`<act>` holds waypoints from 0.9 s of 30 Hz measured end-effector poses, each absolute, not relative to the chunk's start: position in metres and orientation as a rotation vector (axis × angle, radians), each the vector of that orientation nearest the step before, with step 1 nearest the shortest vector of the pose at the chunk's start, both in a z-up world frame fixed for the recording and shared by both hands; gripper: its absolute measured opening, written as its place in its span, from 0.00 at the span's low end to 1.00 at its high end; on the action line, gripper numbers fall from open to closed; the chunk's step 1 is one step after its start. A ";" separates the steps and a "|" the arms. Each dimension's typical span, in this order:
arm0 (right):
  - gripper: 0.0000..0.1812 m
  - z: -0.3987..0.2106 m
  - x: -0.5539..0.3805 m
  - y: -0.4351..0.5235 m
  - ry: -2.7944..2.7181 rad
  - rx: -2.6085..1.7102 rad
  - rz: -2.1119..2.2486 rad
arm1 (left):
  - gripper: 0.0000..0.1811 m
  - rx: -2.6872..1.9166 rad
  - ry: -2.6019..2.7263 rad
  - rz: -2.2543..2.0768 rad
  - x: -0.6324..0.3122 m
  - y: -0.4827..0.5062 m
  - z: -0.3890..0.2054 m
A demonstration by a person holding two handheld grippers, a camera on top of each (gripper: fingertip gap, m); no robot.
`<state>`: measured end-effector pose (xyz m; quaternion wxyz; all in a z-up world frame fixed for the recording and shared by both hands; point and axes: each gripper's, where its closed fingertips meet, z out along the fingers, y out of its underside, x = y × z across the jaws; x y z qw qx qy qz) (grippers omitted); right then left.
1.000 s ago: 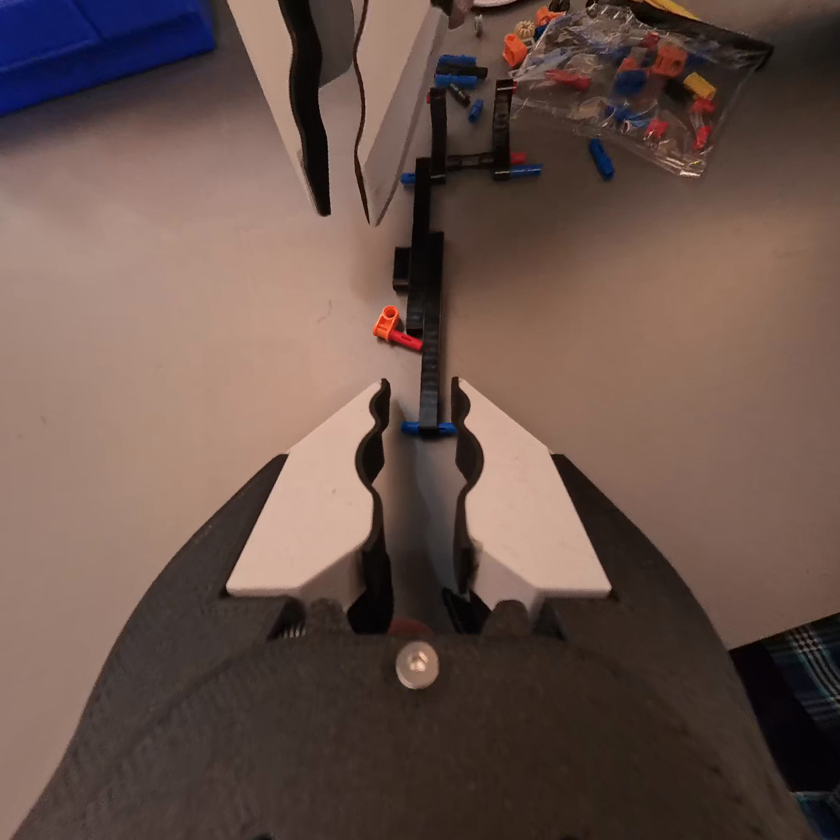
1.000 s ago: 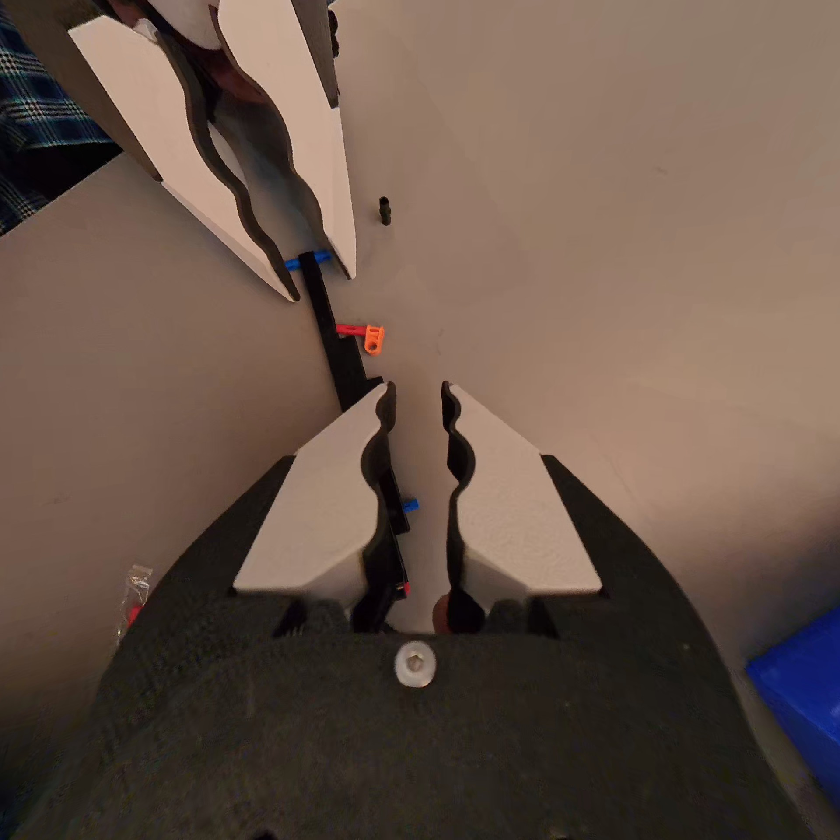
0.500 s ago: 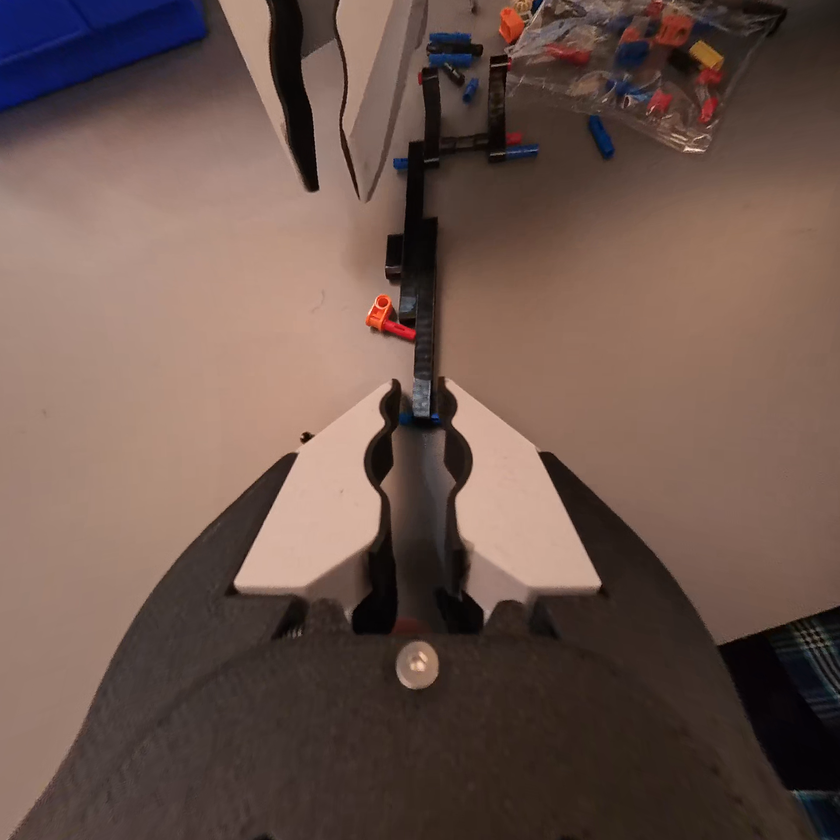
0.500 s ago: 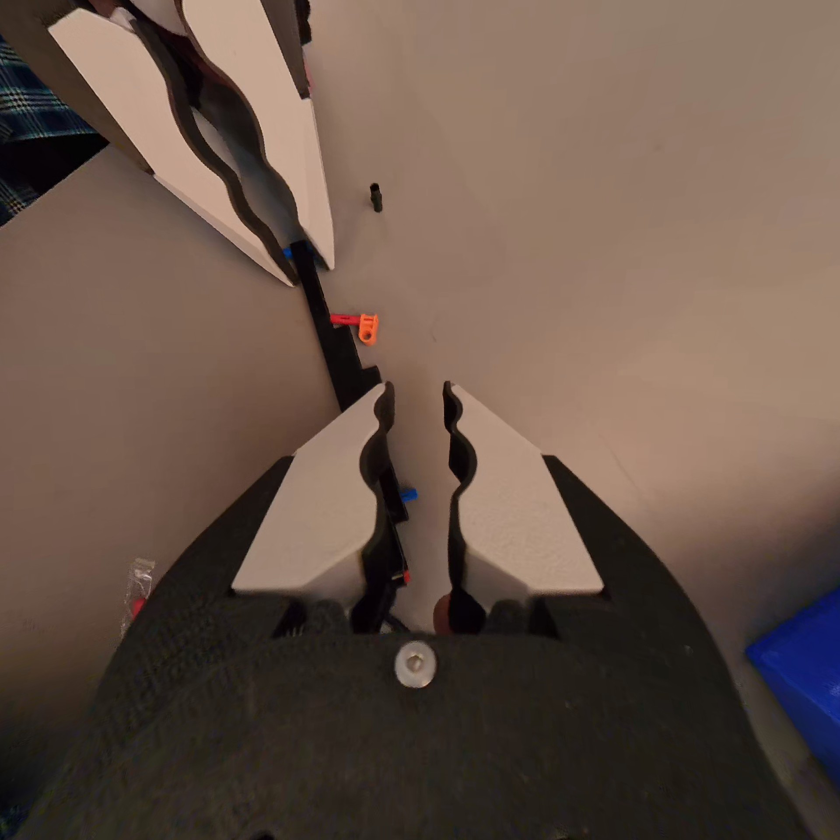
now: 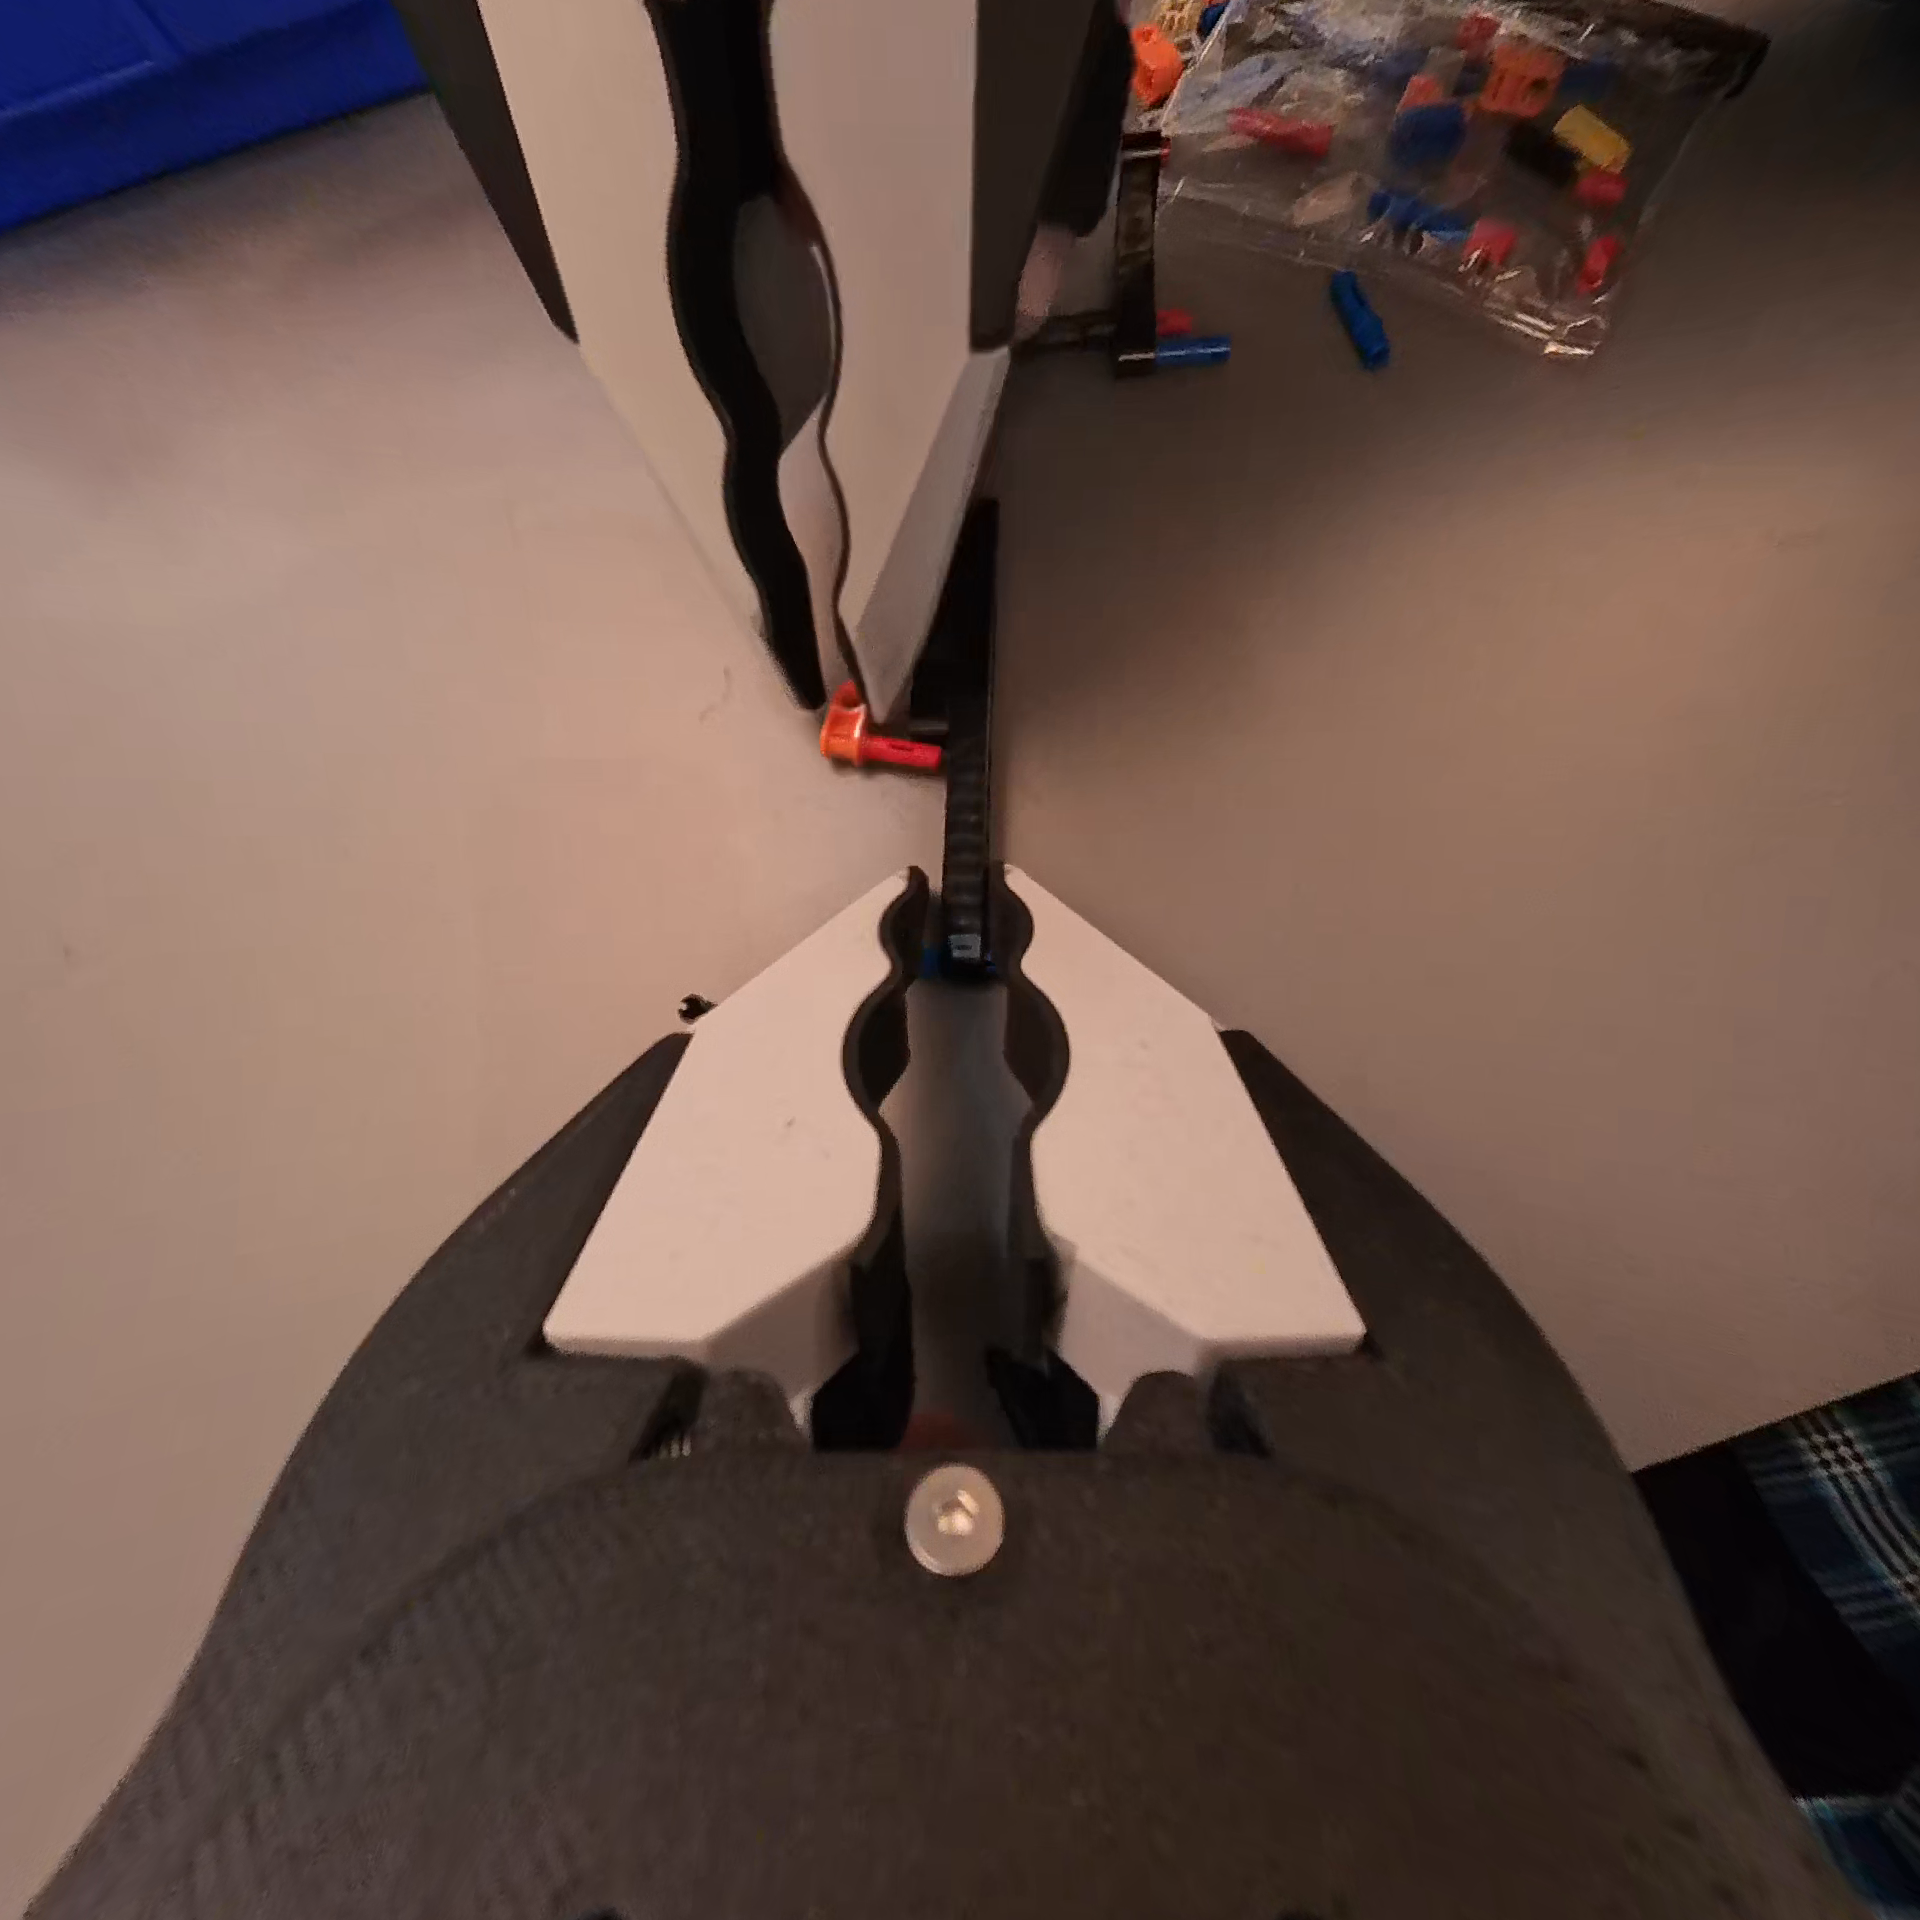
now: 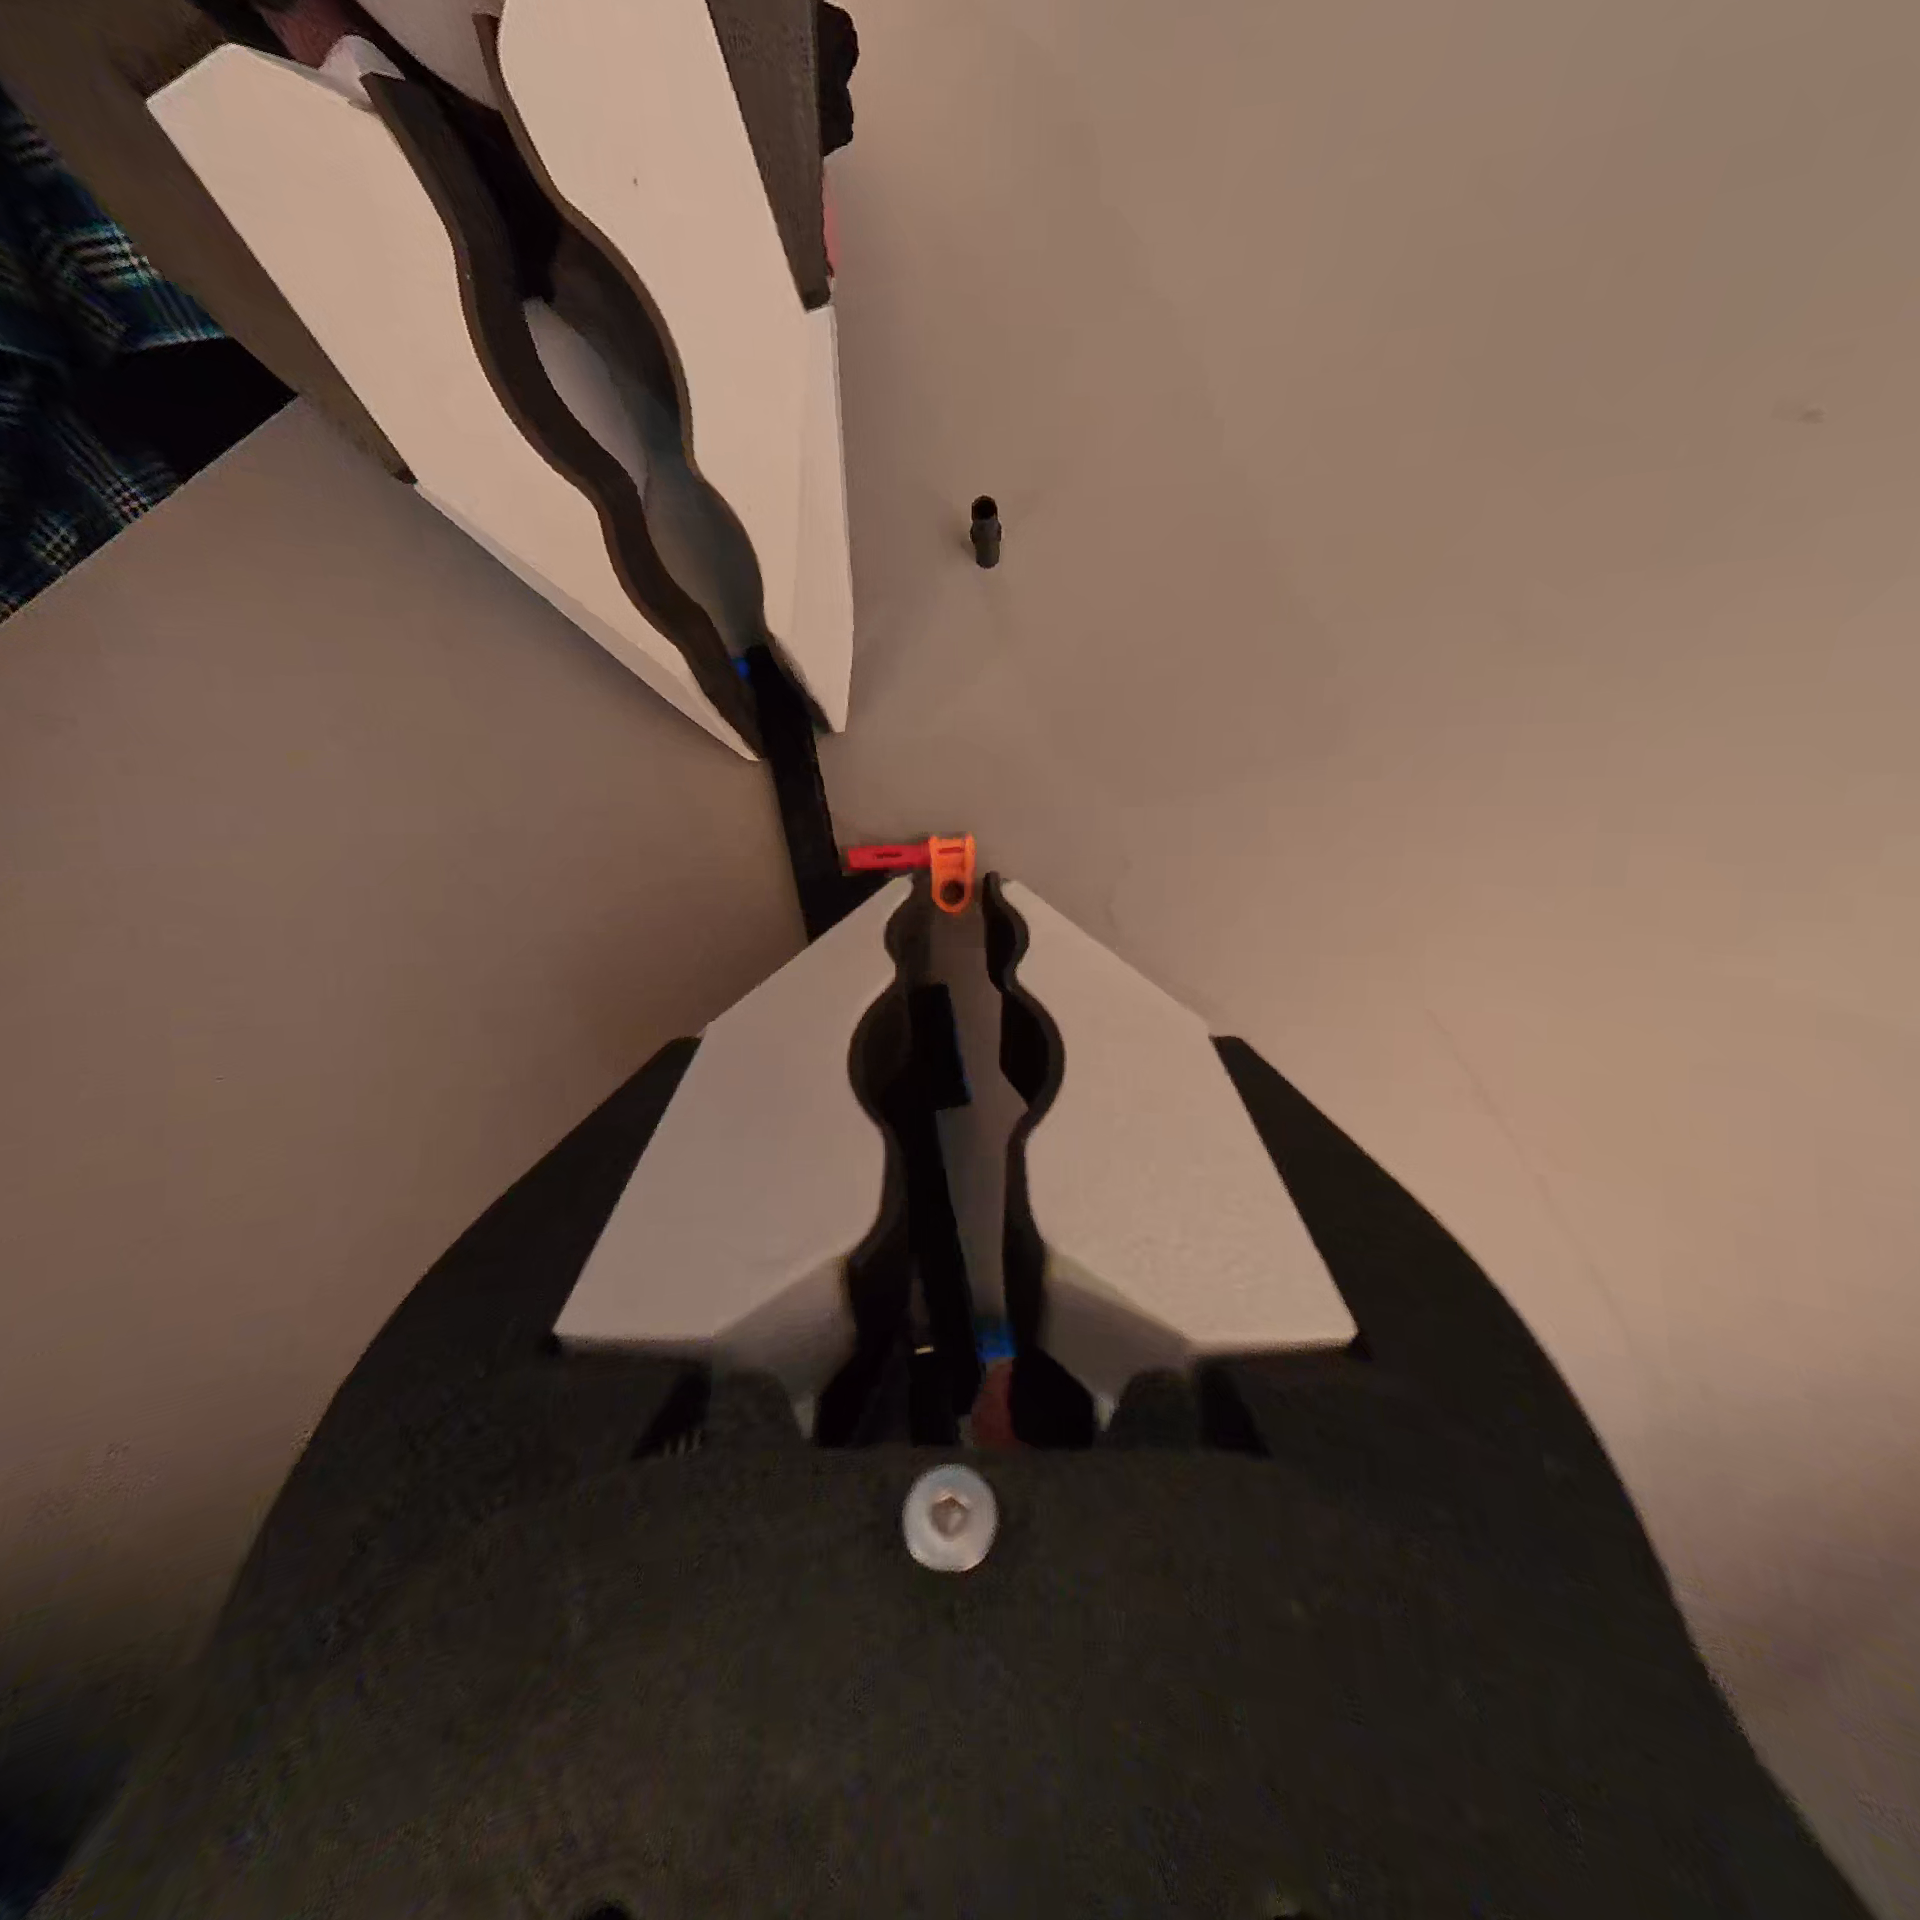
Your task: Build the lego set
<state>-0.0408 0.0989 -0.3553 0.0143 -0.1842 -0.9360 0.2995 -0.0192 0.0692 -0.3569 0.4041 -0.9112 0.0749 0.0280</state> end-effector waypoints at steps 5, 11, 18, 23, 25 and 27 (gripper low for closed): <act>0.02 -0.356 -0.042 0.095 -2.909 -0.578 0.954 | 0.04 -2.303 0.195 0.059 -0.018 0.069 -0.357; 0.02 -0.357 -0.040 0.091 -2.911 -0.557 0.967 | 0.03 -2.303 0.196 0.056 -0.018 0.069 -0.357; 0.02 -0.357 -0.037 0.090 -2.919 -0.511 0.966 | 0.04 -2.303 0.199 0.047 -0.018 0.069 -0.357; 0.02 -0.357 -0.033 0.092 -2.934 -0.480 0.960 | 0.04 -2.308 0.217 0.014 -0.016 0.069 -0.357; 0.02 -0.357 -0.032 0.092 -2.940 -0.473 0.959 | 0.04 -2.310 0.226 -0.002 -0.015 0.069 -0.357; 0.02 -0.357 -0.030 0.090 -2.944 -0.455 0.957 | 0.04 -2.312 0.240 0.002 -0.014 0.069 -0.357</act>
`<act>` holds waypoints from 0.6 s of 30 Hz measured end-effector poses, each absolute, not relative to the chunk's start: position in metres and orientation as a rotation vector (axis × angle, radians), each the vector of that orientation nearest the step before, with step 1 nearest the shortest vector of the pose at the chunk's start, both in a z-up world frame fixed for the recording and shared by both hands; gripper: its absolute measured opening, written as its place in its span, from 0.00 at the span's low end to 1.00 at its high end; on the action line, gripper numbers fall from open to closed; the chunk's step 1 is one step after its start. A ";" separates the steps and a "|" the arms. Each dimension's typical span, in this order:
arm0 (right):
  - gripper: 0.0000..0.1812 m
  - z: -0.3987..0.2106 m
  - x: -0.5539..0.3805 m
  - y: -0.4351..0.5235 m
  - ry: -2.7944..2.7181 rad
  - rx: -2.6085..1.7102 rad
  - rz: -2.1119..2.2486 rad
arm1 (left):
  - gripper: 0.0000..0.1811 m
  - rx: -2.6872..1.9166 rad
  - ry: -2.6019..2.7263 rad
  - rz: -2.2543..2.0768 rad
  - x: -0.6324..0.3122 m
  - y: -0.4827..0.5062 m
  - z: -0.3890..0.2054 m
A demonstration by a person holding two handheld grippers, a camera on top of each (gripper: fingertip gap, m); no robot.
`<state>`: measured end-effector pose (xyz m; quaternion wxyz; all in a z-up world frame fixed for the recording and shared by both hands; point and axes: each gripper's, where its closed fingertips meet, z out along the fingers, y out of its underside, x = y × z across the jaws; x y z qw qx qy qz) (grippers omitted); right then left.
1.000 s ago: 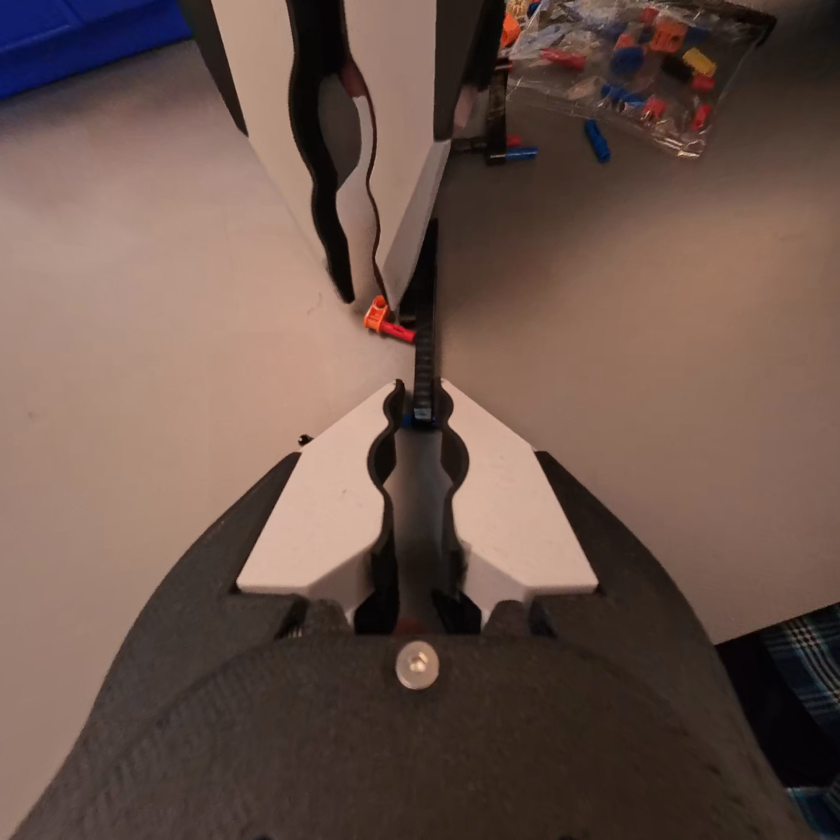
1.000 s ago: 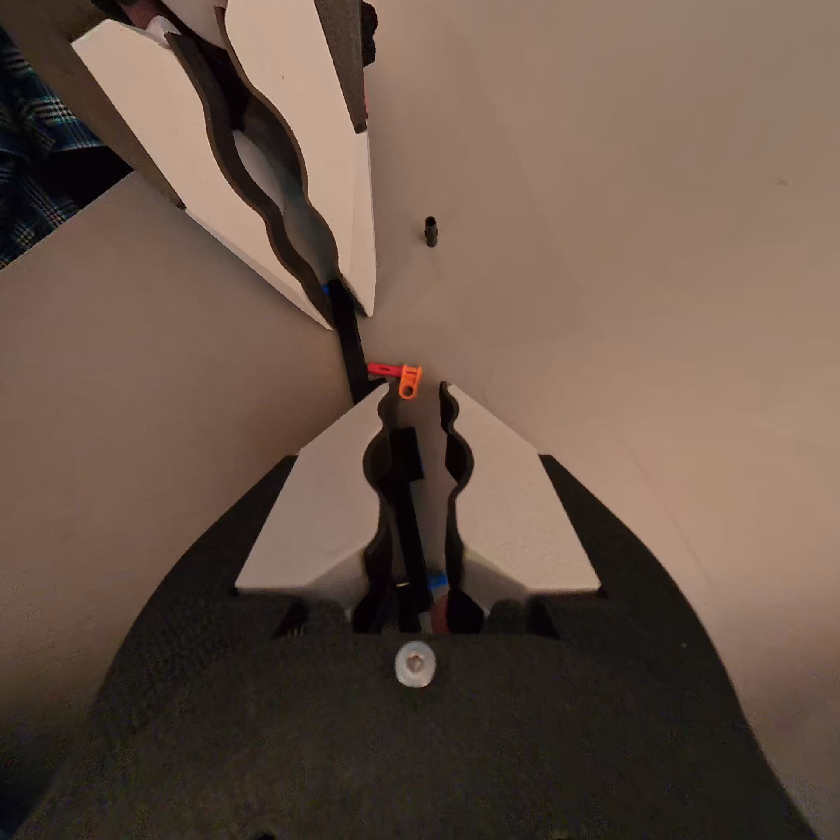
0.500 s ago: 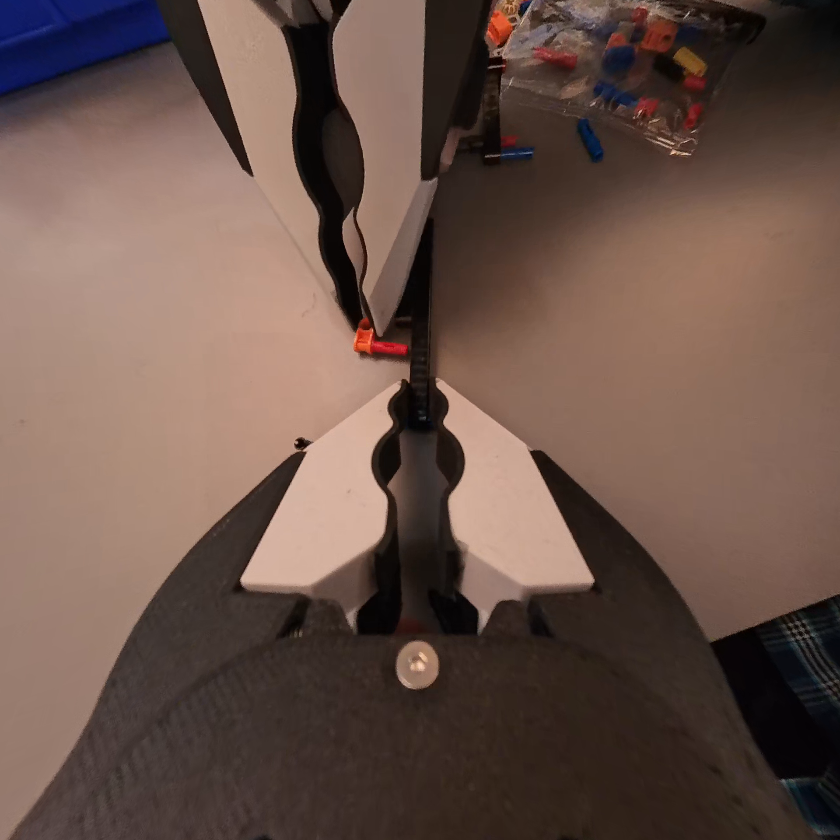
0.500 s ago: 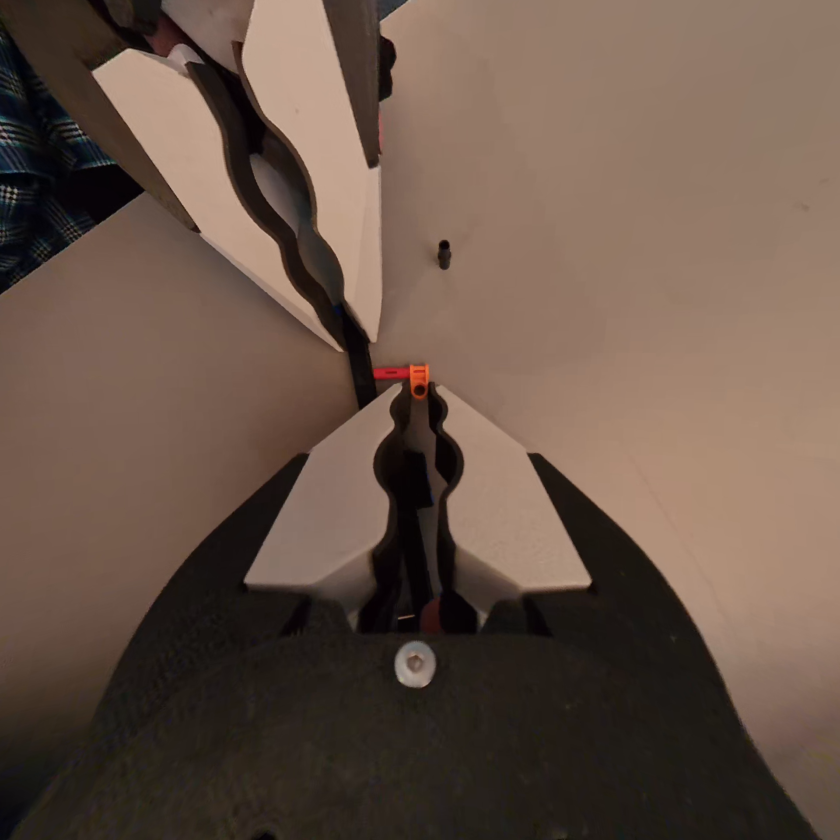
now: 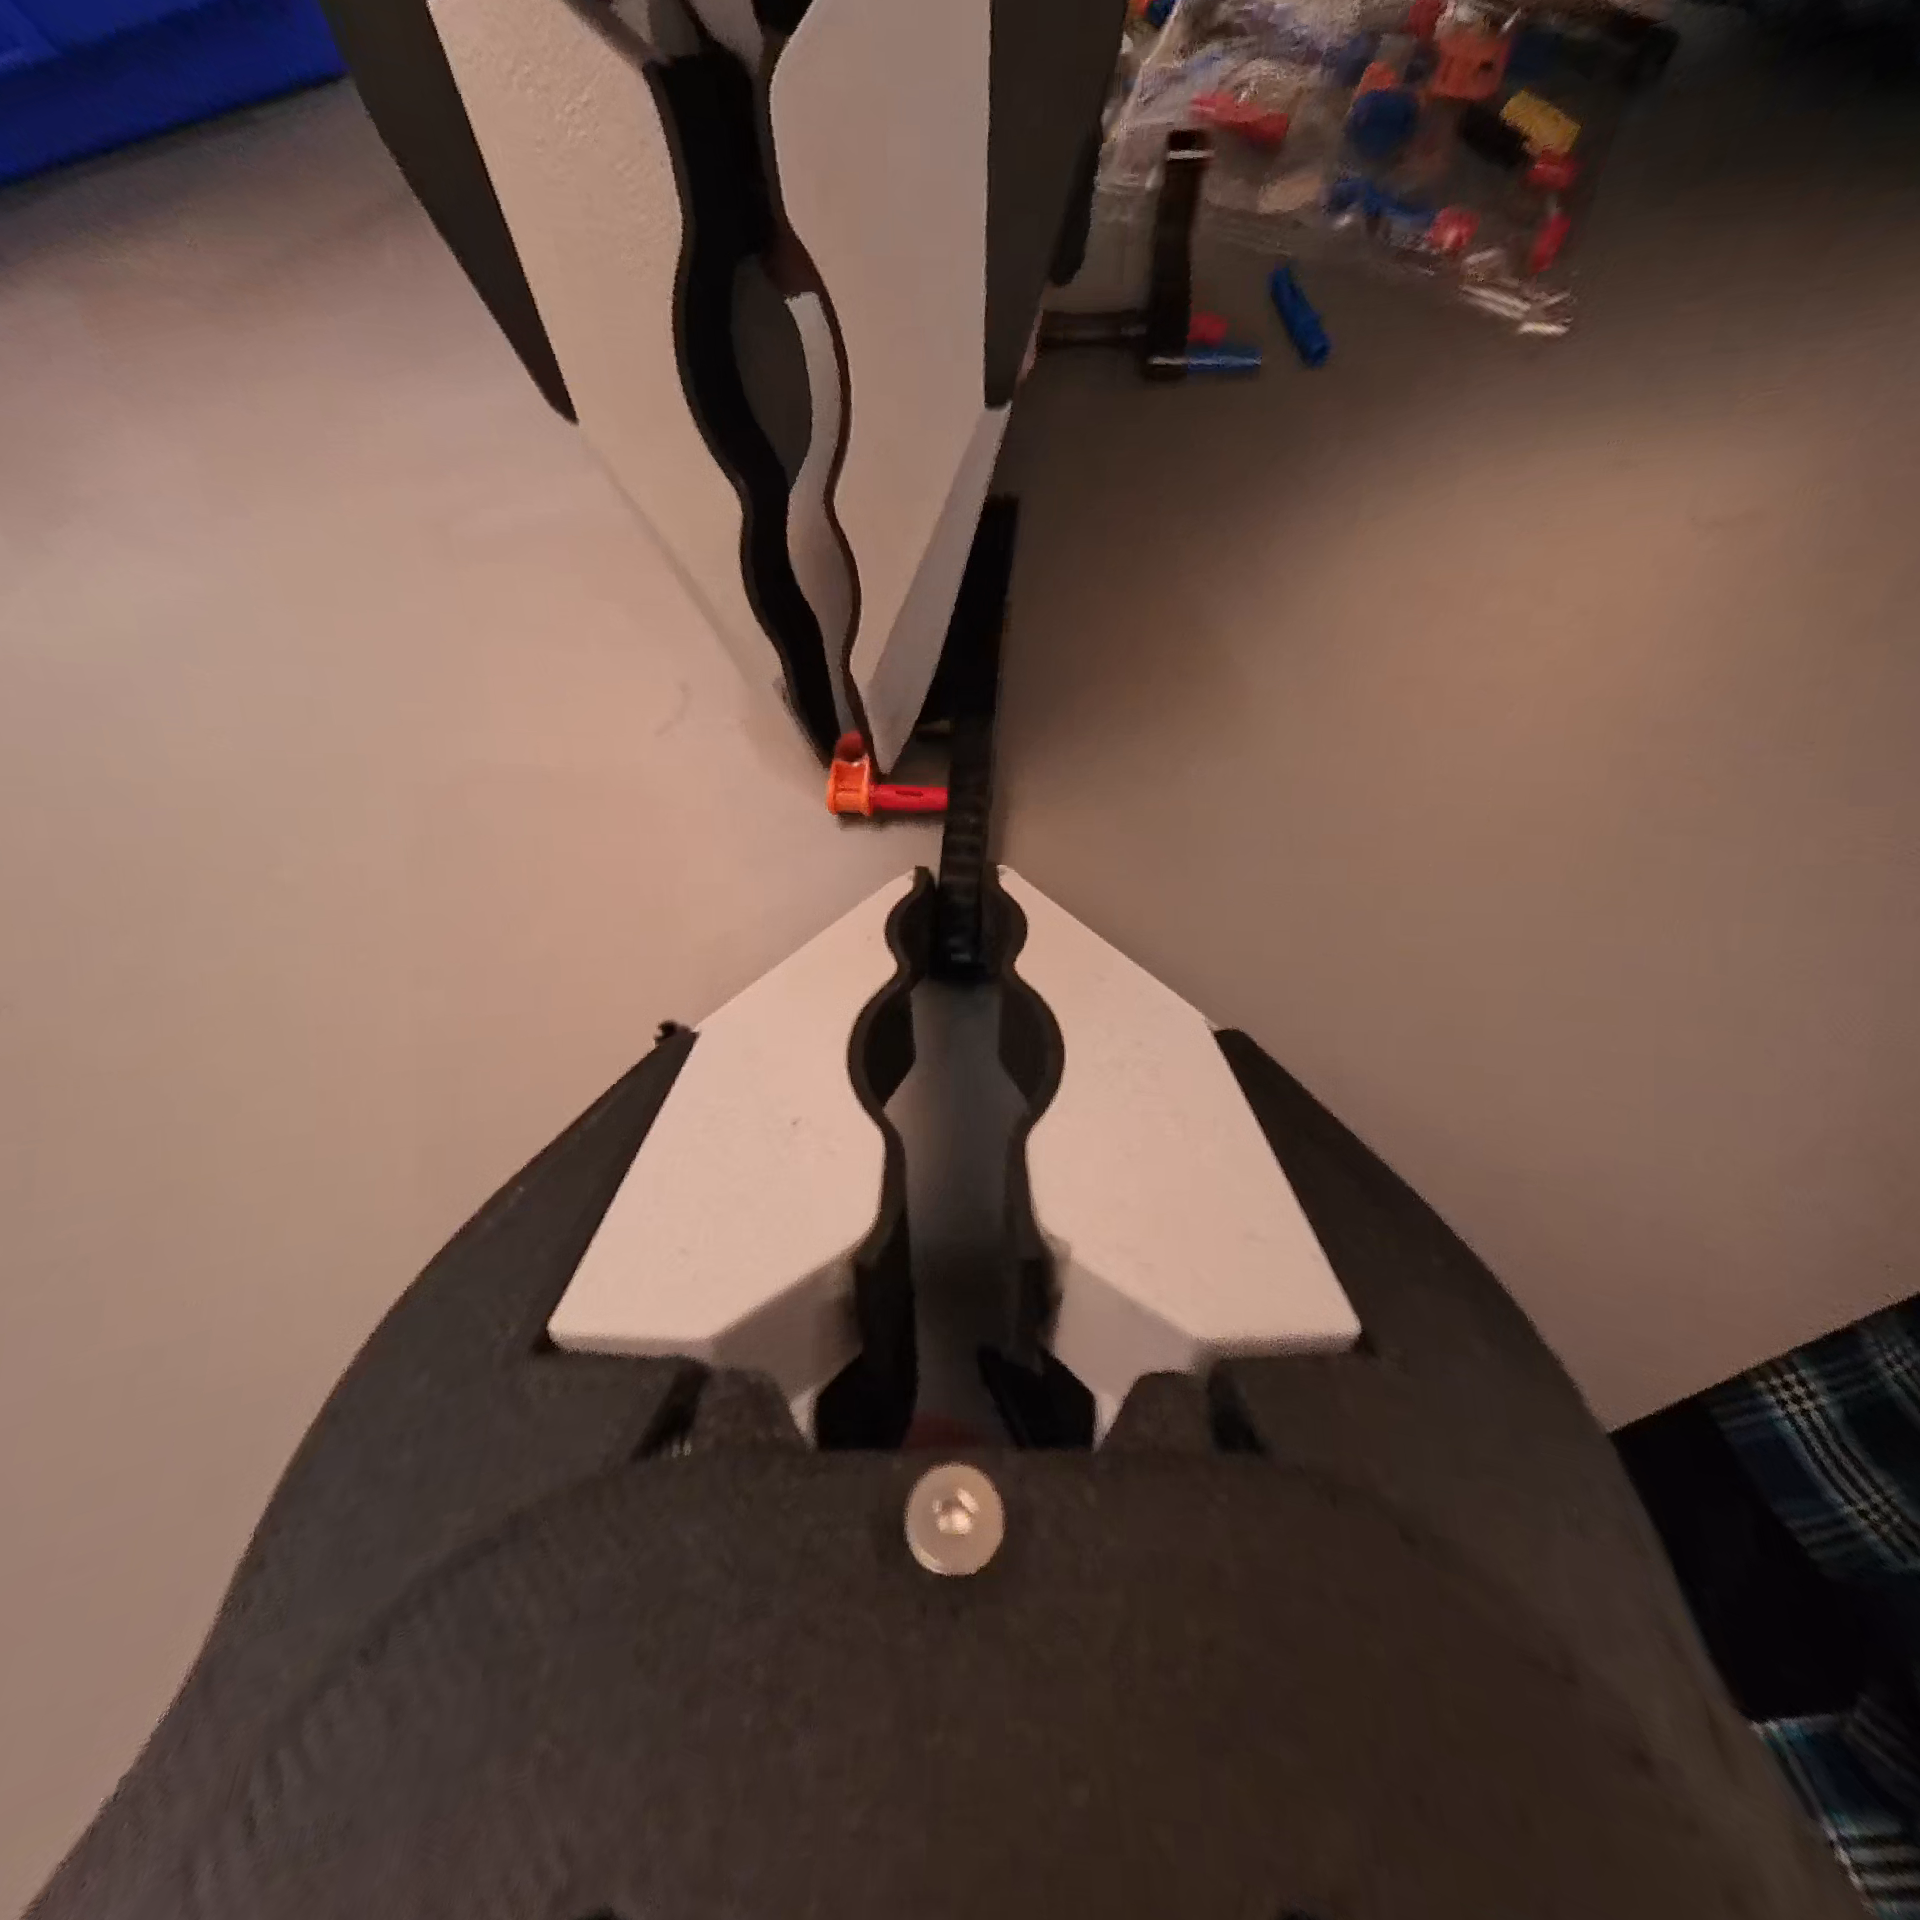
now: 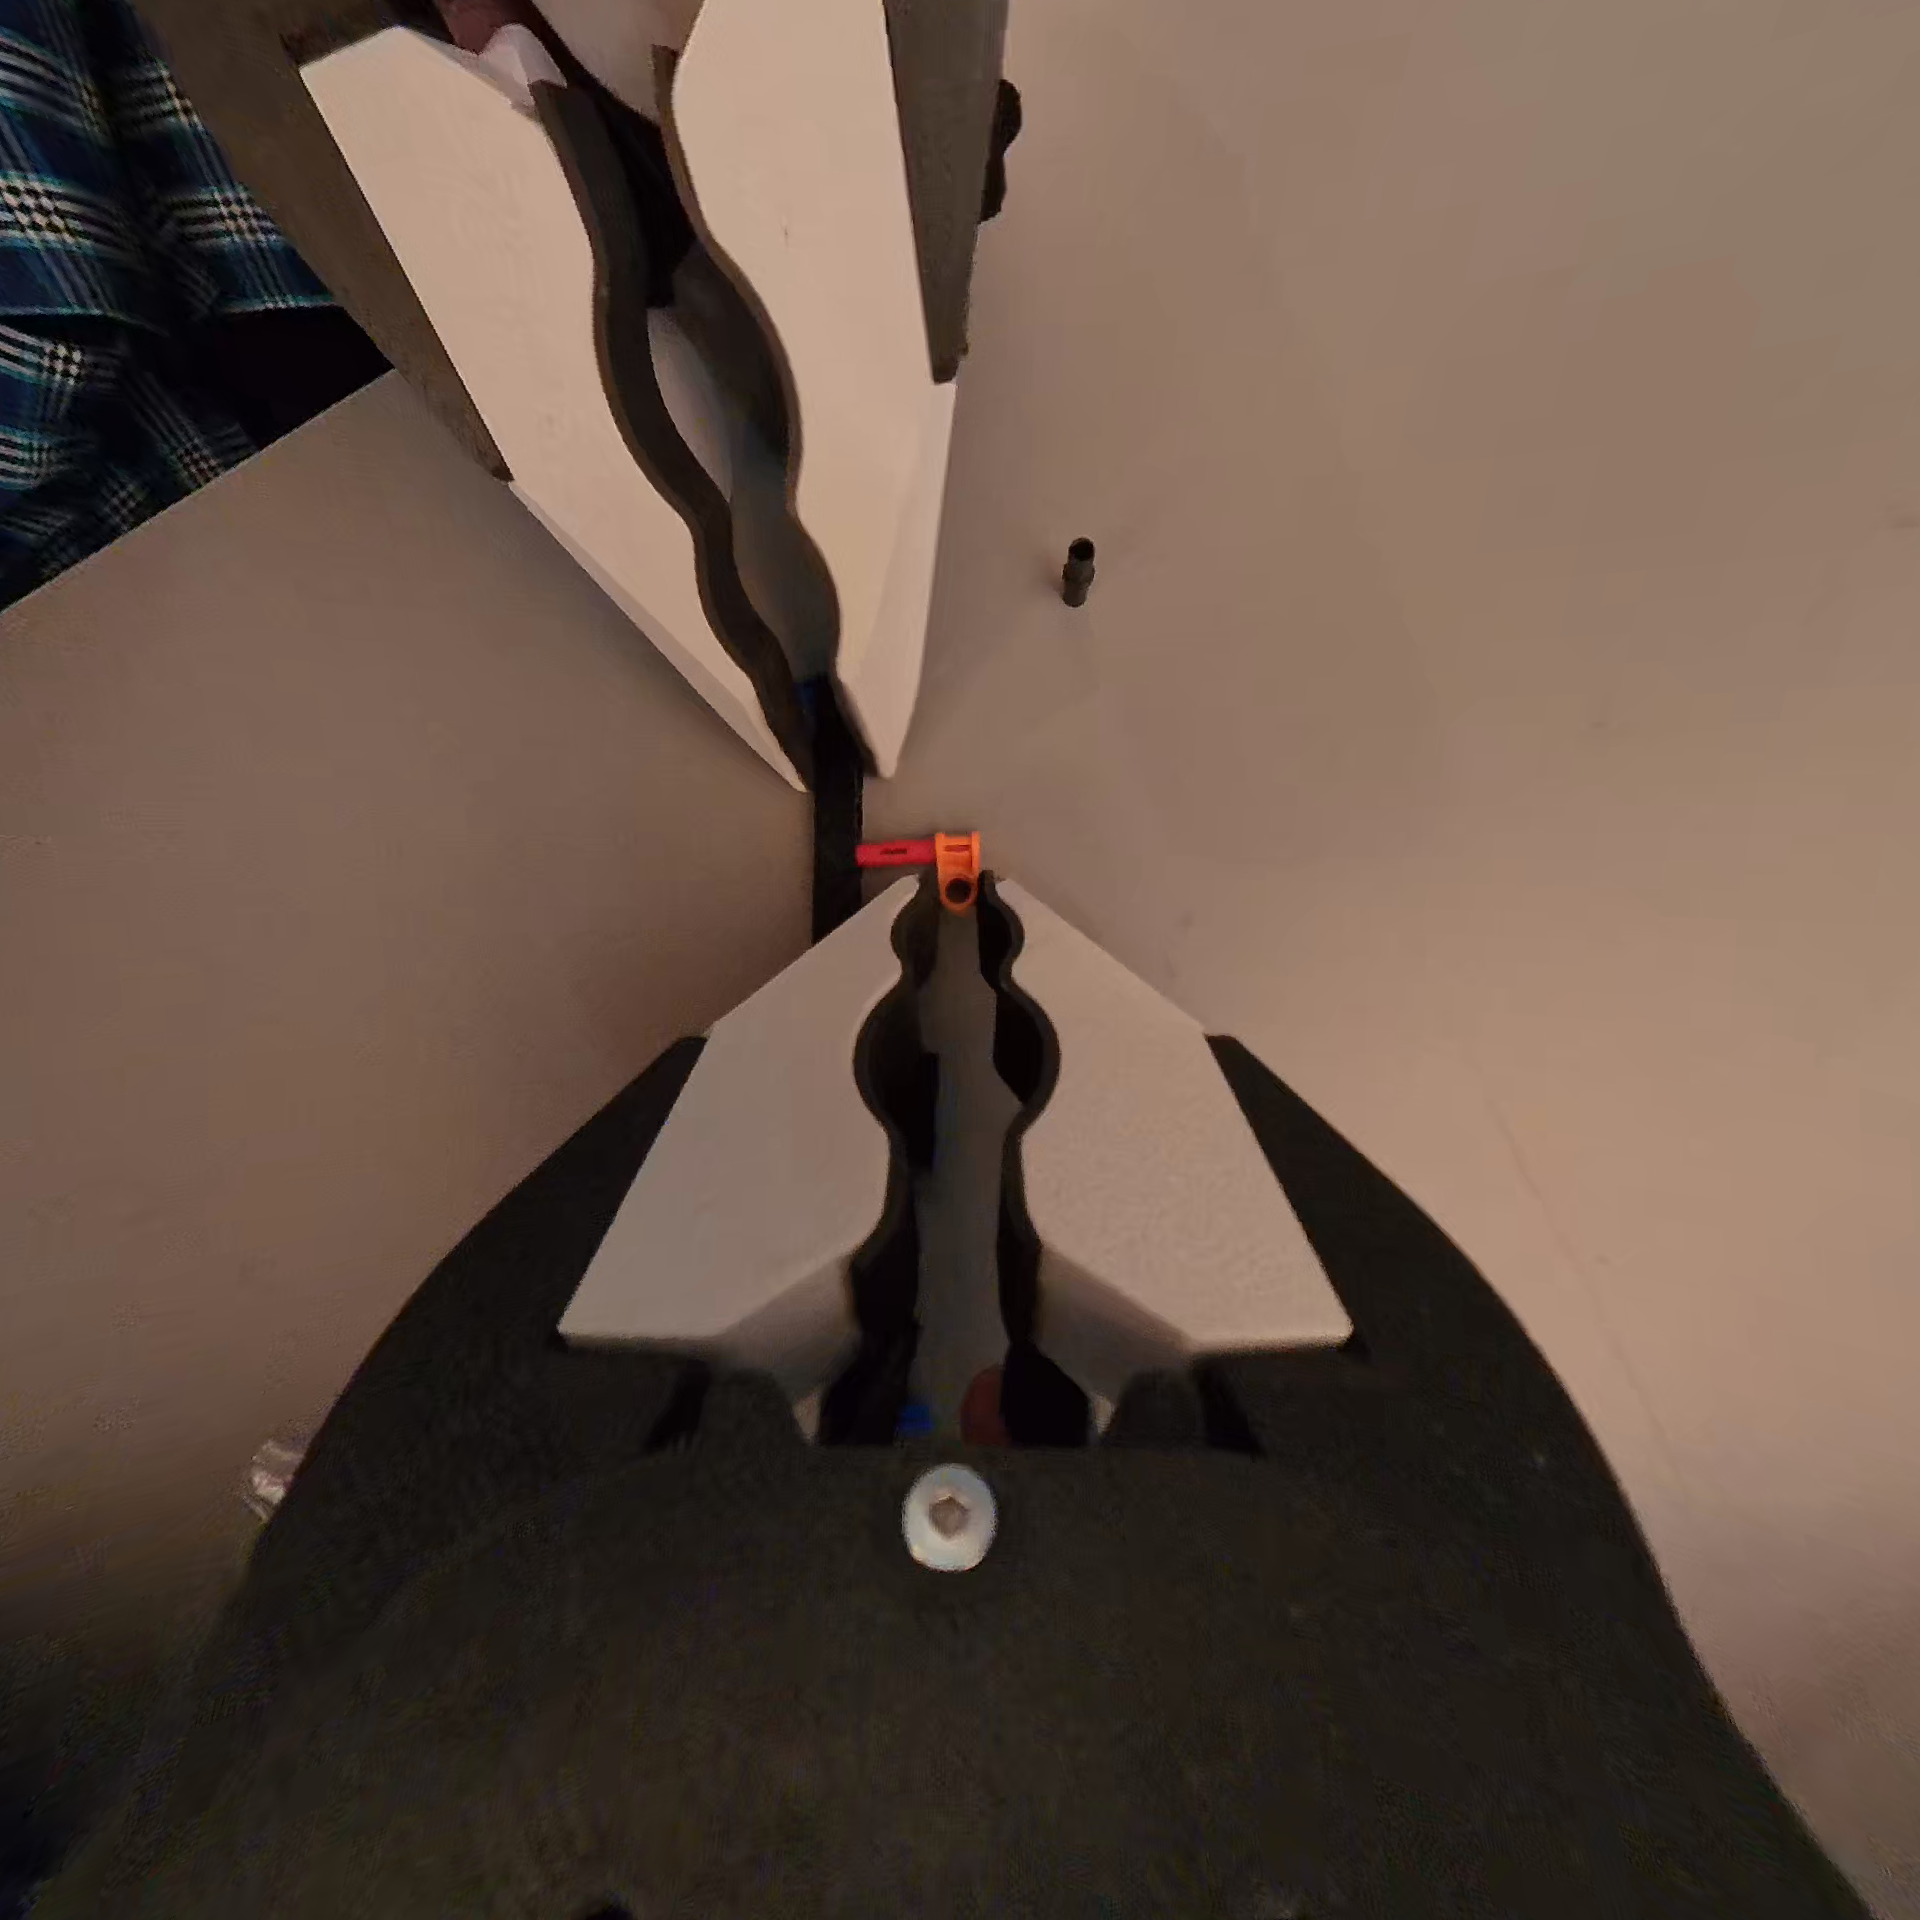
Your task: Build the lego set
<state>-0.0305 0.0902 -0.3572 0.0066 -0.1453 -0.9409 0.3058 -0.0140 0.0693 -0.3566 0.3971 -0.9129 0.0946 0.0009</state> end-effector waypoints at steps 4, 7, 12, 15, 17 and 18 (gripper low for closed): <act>0.02 -0.357 -0.030 0.090 -2.948 -0.458 0.945 | 0.11 -2.312 0.230 0.064 -0.020 0.072 -0.355; 0.02 -0.358 -0.030 0.091 -2.953 -0.481 0.947 | 0.11 -2.317 0.254 0.097 -0.020 0.074 -0.355; 0.03 -0.359 -0.030 0.095 -2.960 -0.490 0.900 | 0.05 -2.325 0.268 0.070 -0.015 0.075 -0.356; 0.03 -0.359 -0.028 0.097 -2.969 -0.500 0.897 | 0.04 -2.320 0.263 0.071 -0.015 0.075 -0.356; 0.03 -0.359 -0.028 0.098 -2.971 -0.507 0.899 | 0.04 -2.318 0.256 0.063 -0.015 0.075 -0.356; 0.03 -0.359 -0.028 0.098 -2.974 -0.510 0.898 | 0.04 -2.318 0.257 0.065 -0.015 0.075 -0.356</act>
